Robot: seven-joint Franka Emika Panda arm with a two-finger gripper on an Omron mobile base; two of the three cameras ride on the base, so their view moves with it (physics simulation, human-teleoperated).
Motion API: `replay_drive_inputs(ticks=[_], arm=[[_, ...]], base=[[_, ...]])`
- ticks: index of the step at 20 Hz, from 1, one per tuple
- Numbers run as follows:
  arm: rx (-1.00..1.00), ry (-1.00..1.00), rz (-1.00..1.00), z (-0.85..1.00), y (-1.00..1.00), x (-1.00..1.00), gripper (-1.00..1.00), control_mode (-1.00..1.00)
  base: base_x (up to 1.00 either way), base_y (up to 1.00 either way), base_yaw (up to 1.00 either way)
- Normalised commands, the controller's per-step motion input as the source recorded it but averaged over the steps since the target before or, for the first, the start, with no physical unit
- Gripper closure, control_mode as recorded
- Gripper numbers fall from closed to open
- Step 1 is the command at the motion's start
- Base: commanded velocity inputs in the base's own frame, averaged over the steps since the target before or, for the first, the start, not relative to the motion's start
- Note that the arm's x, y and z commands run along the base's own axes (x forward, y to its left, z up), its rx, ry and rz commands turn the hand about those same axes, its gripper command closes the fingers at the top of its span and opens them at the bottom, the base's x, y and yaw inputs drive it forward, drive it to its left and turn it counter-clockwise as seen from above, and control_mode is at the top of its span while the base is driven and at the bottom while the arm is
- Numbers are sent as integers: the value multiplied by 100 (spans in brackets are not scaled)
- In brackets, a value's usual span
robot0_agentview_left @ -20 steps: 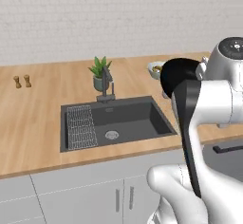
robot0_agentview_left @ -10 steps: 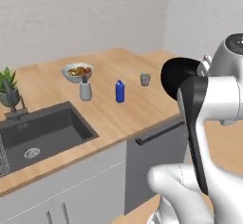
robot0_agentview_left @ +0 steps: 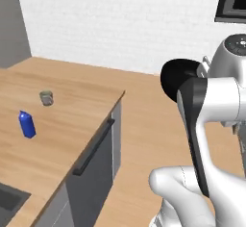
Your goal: Pick the potato from the sink and place it in the bowl. Then pick the bowl and place it in the microwave. Then close the microwave door and press the start button.
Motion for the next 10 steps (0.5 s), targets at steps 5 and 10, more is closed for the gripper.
replay_drive_inputs(ticks=[5,10], arm=[[0,0,0,0,0,0,100,100],[0,0,0,0,0,0,100,100]], base=[[0,0,-100],[0,-3,-94]])
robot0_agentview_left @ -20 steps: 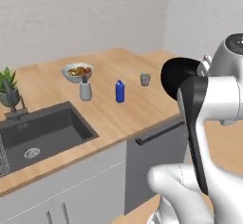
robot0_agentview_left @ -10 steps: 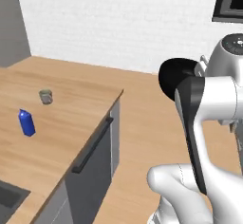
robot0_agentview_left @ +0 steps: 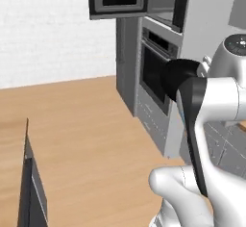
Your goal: Pick the potato from the sink and place it in the bowl. Then pick the bowl and place it in the microwave. Then close the microwave door and press the start button.
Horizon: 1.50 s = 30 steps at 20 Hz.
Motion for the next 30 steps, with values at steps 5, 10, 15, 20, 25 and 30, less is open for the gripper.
replay_drive_inputs(ticks=[5,10,15,20,25,30], arm=[[0,0,0,0,0,0,100,100],[0,0,0,0,0,0,100,100],[0,0,0,0,0,0,100,100],[0,0,0,0,0,0,100,100],[0,0,0,0,0,0,100,100],[0,0,0,0,0,0,100,100]], base=[[15,4,-87],[32,29,-70],[59,76,-38],[71,100,-25],[54,100,-23],[3,100,-23]])
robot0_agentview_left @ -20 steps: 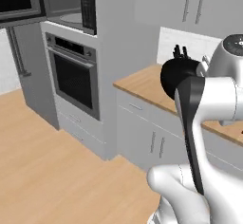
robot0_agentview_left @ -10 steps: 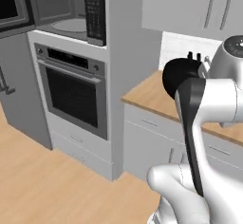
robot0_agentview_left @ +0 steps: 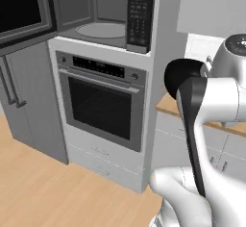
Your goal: Pick the potato from the sink and place it in the bowl. Then pick the bowl and place it in the microwave. Then close the microwave door and press the start button.
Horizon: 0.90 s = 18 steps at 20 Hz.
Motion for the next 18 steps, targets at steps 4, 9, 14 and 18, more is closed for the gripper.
replay_drive_inputs(ticks=[4,9,14,18], arm=[[0,0,0,0,0,0,100,100],[0,0,0,0,0,0,100,100],[0,0,0,0,0,0,100,100],[0,0,0,0,0,0,100,100]], base=[[34,94,-30],[57,74,-20],[33,44,-6],[30,0,6]])
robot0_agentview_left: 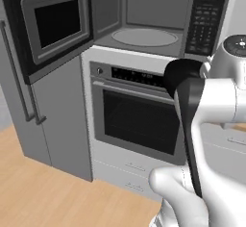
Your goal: Pick the potato from the sink and place it in the bowl. Then pick the bowl and place it in the microwave. Then close the microwave door and press the start button.
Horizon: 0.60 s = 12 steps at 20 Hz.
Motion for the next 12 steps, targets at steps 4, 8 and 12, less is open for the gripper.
replay_drive_inputs(ticks=[4,8,12], arm=[[0,0,0,0,0,0,100,100],[0,0,0,0,0,0,100,100],[0,0,0,0,0,0,100,100]], base=[[48,20,6],[82,43,2],[35,16,0]])
